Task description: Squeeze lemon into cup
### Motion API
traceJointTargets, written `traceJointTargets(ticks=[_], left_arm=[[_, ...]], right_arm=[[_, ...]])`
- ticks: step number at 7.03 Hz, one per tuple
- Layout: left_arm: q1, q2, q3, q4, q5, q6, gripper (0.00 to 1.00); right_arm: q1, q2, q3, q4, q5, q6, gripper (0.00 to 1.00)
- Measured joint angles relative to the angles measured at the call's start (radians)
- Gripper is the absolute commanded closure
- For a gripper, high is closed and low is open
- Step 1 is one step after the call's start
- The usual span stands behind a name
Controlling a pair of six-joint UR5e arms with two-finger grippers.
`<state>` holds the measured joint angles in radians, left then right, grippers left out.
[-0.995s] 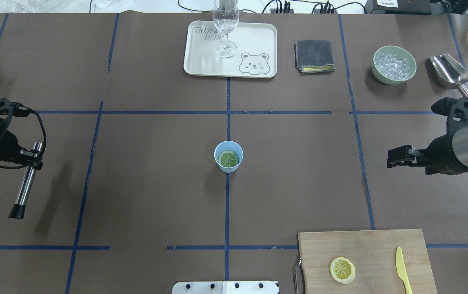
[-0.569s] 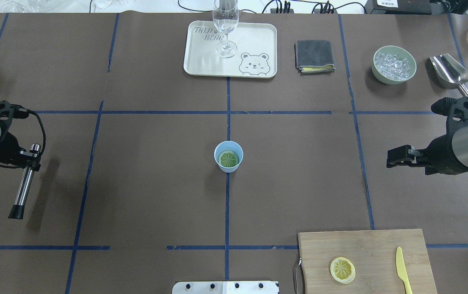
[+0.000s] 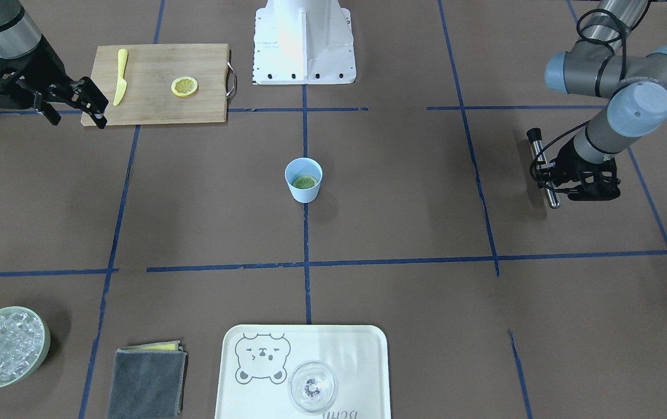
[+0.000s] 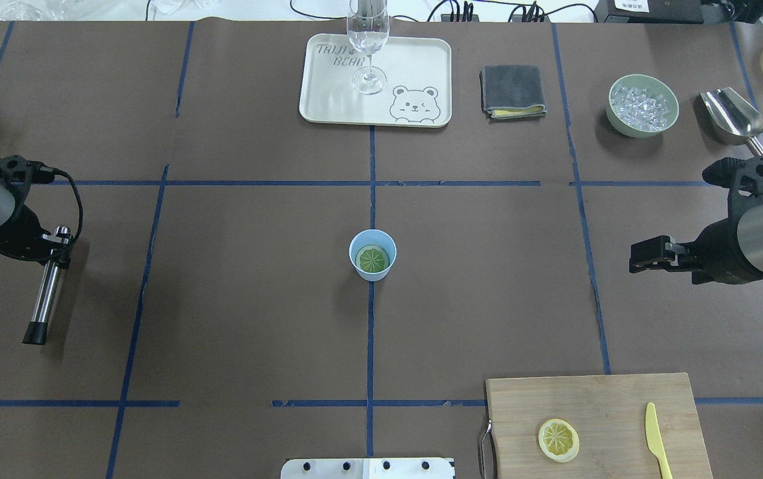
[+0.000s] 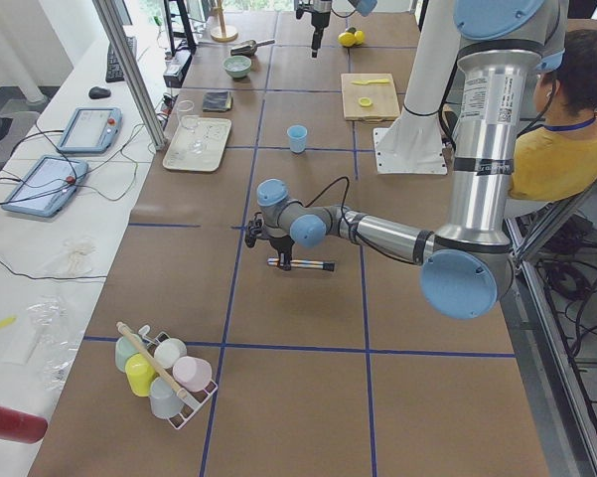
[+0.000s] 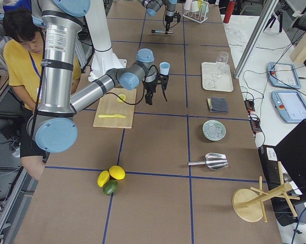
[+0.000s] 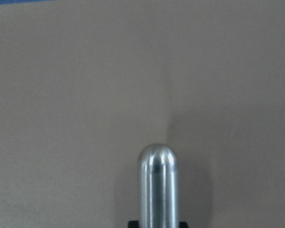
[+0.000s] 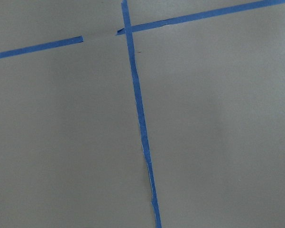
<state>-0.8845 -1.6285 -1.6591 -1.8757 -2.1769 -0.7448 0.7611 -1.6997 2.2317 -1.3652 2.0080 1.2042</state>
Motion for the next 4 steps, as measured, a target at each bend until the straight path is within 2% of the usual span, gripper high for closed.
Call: traceJointTargets(ticks=[1, 2, 4], left_arm=[[0.000, -0.002, 0.002, -0.001, 0.004, 0.002, 0.37], [0.001, -0.003, 0.004, -0.002, 0.013, 0.002, 0.00], [0.001, -0.003, 0.003, -0.003, 0.022, 0.001, 0.00]], right_arm=[[0.000, 0.000, 0.002, 0.000, 0.000, 0.000, 0.00], [0.000, 0.000, 0.004, 0.000, 0.000, 0.000, 0.00], [0.001, -0.001, 0.009, 0.000, 0.003, 0.000, 0.00]])
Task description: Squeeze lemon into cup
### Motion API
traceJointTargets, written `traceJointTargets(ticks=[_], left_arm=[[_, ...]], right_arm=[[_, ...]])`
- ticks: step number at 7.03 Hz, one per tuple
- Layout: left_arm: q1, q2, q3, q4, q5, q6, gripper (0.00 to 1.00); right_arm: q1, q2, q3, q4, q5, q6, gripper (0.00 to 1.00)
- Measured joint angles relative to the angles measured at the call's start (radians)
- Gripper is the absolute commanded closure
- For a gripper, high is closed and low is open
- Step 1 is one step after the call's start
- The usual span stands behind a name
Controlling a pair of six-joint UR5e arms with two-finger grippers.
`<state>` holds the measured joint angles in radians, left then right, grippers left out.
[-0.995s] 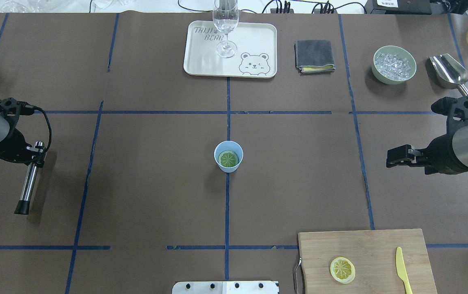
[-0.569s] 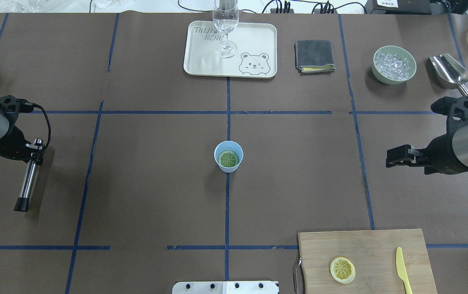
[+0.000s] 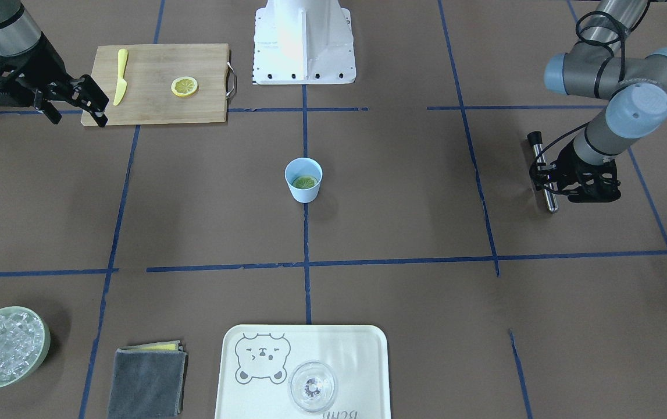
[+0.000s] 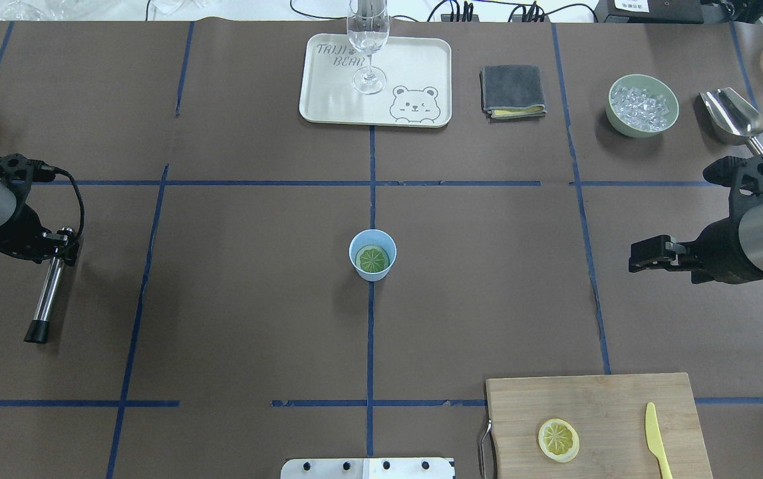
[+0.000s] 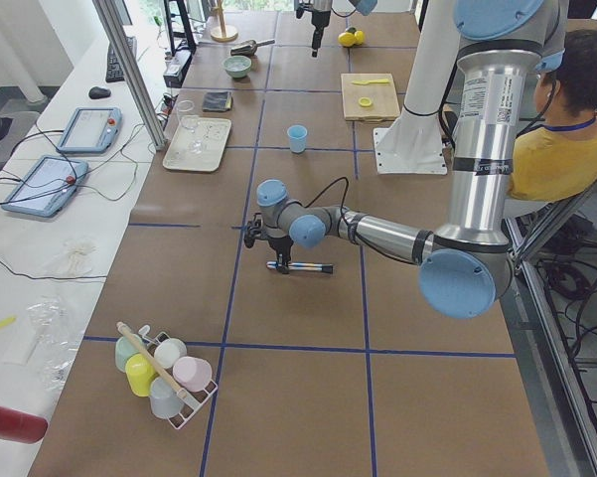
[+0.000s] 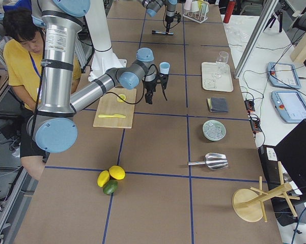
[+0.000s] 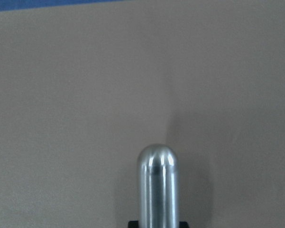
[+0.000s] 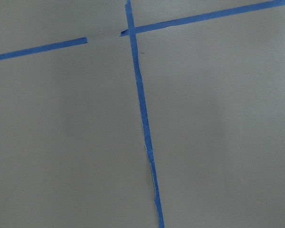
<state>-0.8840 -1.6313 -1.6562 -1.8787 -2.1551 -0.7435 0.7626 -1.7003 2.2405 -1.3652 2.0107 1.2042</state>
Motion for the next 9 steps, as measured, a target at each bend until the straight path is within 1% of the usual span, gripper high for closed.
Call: traceJointTargets(ticks=[1, 2, 3, 4, 5, 6, 7, 8, 9], left_arm=[[-0.009, 0.000, -0.014, 0.000, 0.001, 0.000, 0.00], [-0.043, 0.006, -0.056, 0.001, 0.000, 0.022, 0.00], [-0.114, 0.020, -0.113, 0.003, -0.007, 0.100, 0.00], [-0.203, 0.033, -0.146, 0.006, -0.034, 0.208, 0.00], [-0.291, 0.039, -0.149, 0.007, -0.086, 0.318, 0.00], [-0.391, 0.041, -0.122, 0.009, -0.135, 0.451, 0.00], [-0.483, 0.041, -0.080, 0.018, -0.171, 0.557, 0.00], [-0.550, 0.040, -0.047, 0.041, -0.200, 0.609, 0.00], [-0.598, 0.037, -0.031, 0.077, -0.217, 0.644, 0.00]], right_arm=[[0.007, -0.005, 0.008, 0.000, 0.017, 0.000, 0.00], [0.049, -0.020, 0.014, -0.001, 0.070, -0.010, 0.00], [0.144, -0.037, -0.009, -0.001, 0.160, -0.067, 0.00], [0.274, -0.047, -0.069, -0.004, 0.262, -0.201, 0.00], [0.407, -0.055, -0.142, -0.010, 0.344, -0.367, 0.00], [0.532, -0.062, -0.231, -0.015, 0.396, -0.563, 0.00], [0.629, -0.063, -0.334, -0.017, 0.417, -0.757, 0.00], [0.697, -0.061, -0.435, -0.019, 0.422, -0.925, 0.00], [0.739, -0.060, -0.503, -0.027, 0.421, -1.038, 0.00]])
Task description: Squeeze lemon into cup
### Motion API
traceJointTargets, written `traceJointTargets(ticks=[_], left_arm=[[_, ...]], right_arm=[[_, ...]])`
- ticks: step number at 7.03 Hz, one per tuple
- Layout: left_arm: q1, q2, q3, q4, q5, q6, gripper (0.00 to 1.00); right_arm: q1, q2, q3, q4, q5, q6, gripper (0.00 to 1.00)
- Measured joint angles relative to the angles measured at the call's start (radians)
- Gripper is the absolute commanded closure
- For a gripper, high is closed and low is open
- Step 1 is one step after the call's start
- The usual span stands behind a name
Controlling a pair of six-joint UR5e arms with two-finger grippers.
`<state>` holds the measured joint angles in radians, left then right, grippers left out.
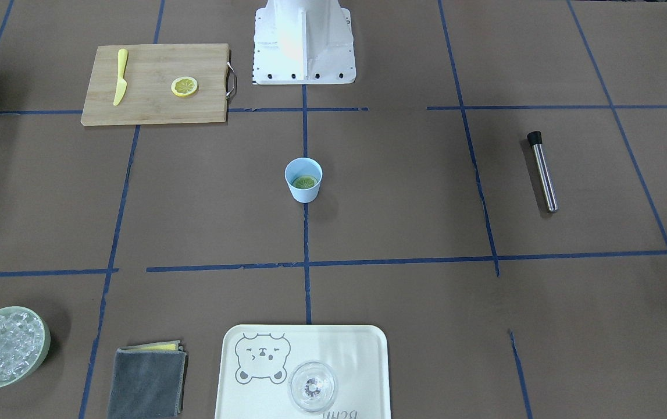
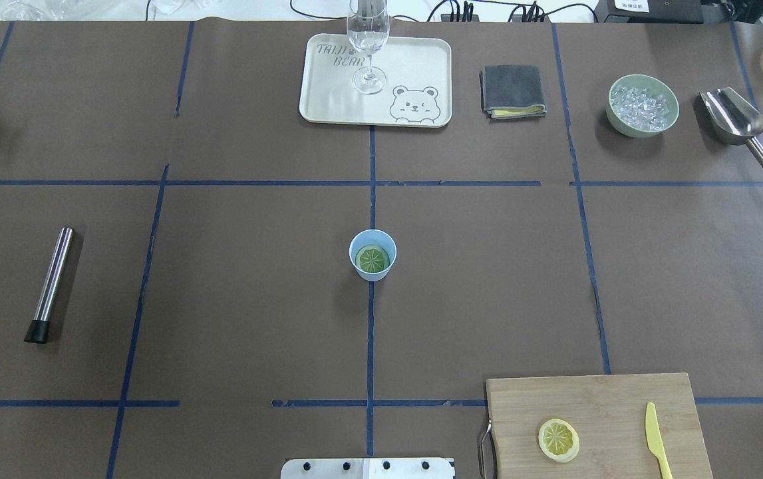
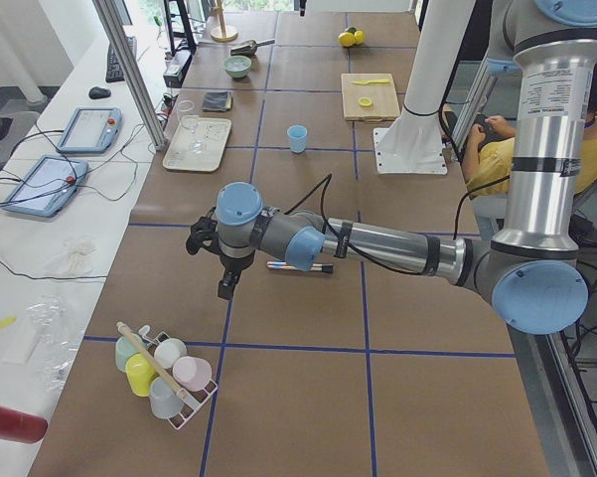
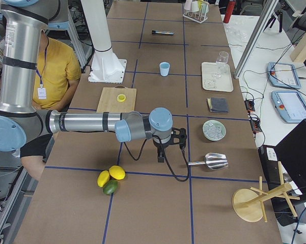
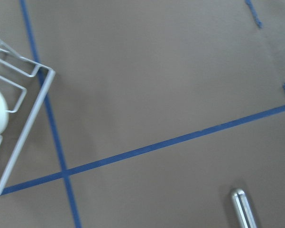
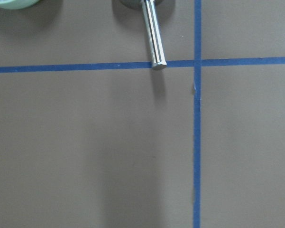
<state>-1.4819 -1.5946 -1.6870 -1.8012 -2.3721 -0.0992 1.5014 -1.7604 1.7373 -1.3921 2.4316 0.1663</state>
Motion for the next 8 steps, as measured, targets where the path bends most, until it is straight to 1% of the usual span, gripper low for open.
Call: traceJointTargets(ticks=[1, 2, 3, 4, 6, 8], left_arm=[[-0.026, -0.002, -0.003, 0.057, -0.007, 0.039, 0.00], [-0.036, 0.001, -0.021, 0.105, -0.008, 0.060, 0.00], [-0.040, 0.010, -0.038, 0.128, -0.007, 0.066, 0.00], [-0.041, 0.035, -0.055, 0.136, -0.006, 0.068, 0.00], [-0.042, 0.129, -0.084, 0.103, -0.001, 0.077, 0.00], [-0.037, 0.189, -0.093, 0.085, 0.004, 0.084, 0.00]], right_arm=[[0.024, 0.000, -0.030, -0.017, 0.000, -0.059, 0.00], [0.034, 0.002, -0.037, -0.029, 0.002, -0.080, 0.00], [0.029, 0.007, -0.041, -0.043, 0.003, -0.087, 0.00], [0.015, 0.017, -0.043, -0.063, 0.002, -0.090, 0.00], [-0.009, 0.025, -0.044, -0.080, -0.004, -0.091, 0.00], [-0.017, 0.030, -0.054, -0.082, -0.038, -0.098, 0.00]])
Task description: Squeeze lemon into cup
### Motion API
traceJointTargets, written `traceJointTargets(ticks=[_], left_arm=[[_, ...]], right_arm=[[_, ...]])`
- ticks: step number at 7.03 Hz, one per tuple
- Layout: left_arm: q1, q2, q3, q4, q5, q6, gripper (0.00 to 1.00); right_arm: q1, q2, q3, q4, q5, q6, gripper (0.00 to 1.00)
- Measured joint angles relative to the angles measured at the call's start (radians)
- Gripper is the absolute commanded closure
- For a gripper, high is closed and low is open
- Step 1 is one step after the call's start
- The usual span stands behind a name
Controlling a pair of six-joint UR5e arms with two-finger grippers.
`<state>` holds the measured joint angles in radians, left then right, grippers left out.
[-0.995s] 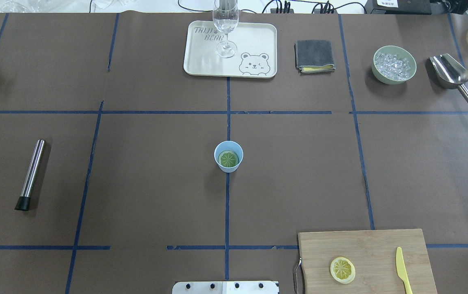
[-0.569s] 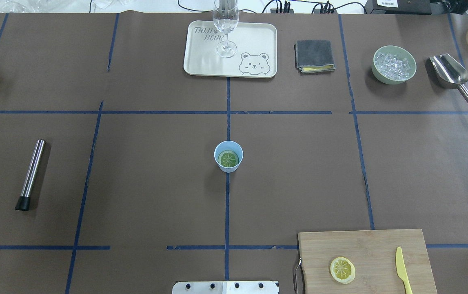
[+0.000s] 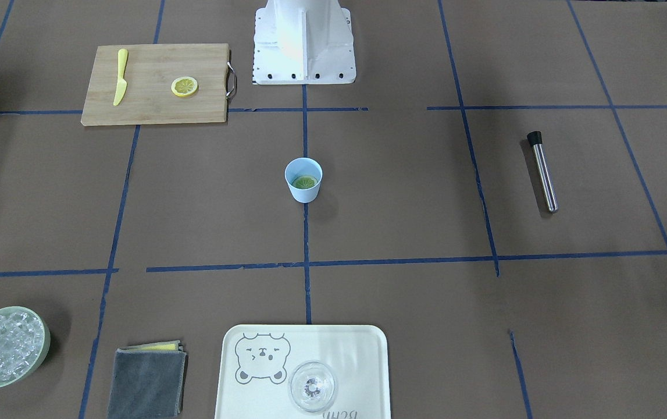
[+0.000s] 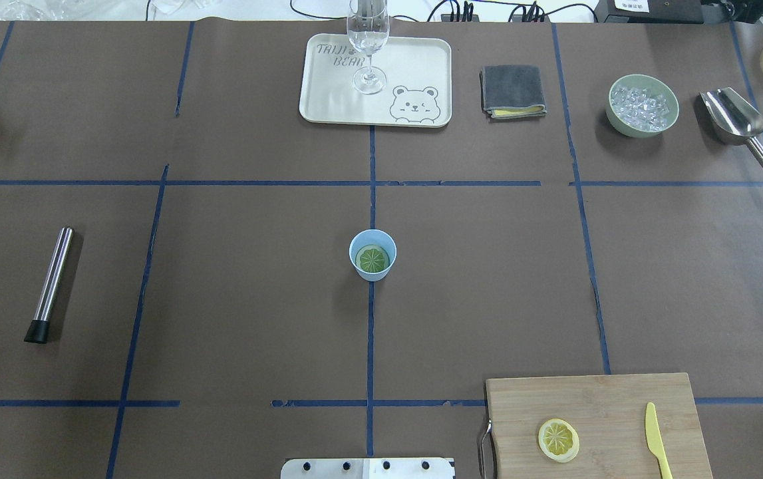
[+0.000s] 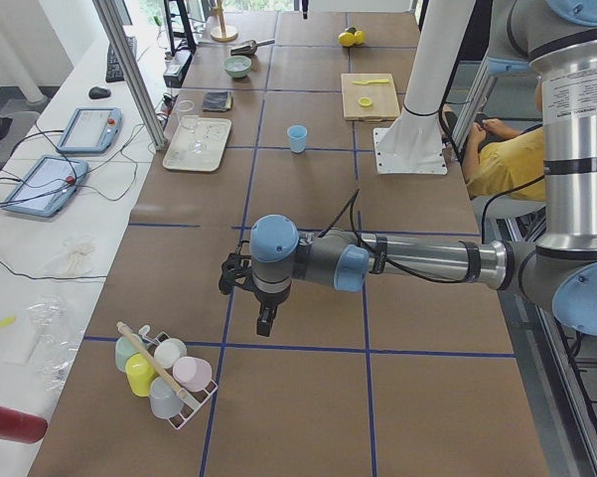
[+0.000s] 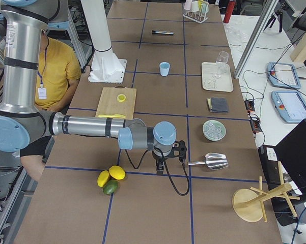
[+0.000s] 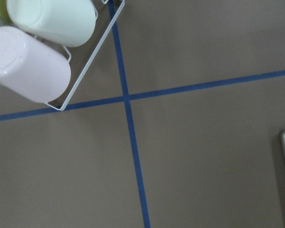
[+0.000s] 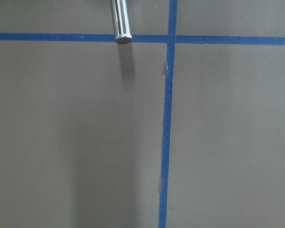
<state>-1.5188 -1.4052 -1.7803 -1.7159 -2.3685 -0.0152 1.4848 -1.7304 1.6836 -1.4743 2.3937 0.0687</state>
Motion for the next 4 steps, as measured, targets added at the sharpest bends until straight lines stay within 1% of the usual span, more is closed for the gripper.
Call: traceJointTargets(ticks=[2, 3, 4], left_arm=[[0.002, 0.046, -0.043, 0.003, 0.015, 0.003, 0.00], [0.009, 0.042, -0.049, 0.031, 0.035, 0.005, 0.00], [0.013, 0.004, -0.041, 0.117, 0.046, 0.008, 0.00]], right_arm=[[0.002, -0.003, -0.007, 0.000, -0.015, -0.009, 0.00], [0.003, -0.004, -0.012, 0.000, -0.017, -0.017, 0.00], [0.003, -0.005, -0.021, 0.000, -0.017, -0.034, 0.00]])
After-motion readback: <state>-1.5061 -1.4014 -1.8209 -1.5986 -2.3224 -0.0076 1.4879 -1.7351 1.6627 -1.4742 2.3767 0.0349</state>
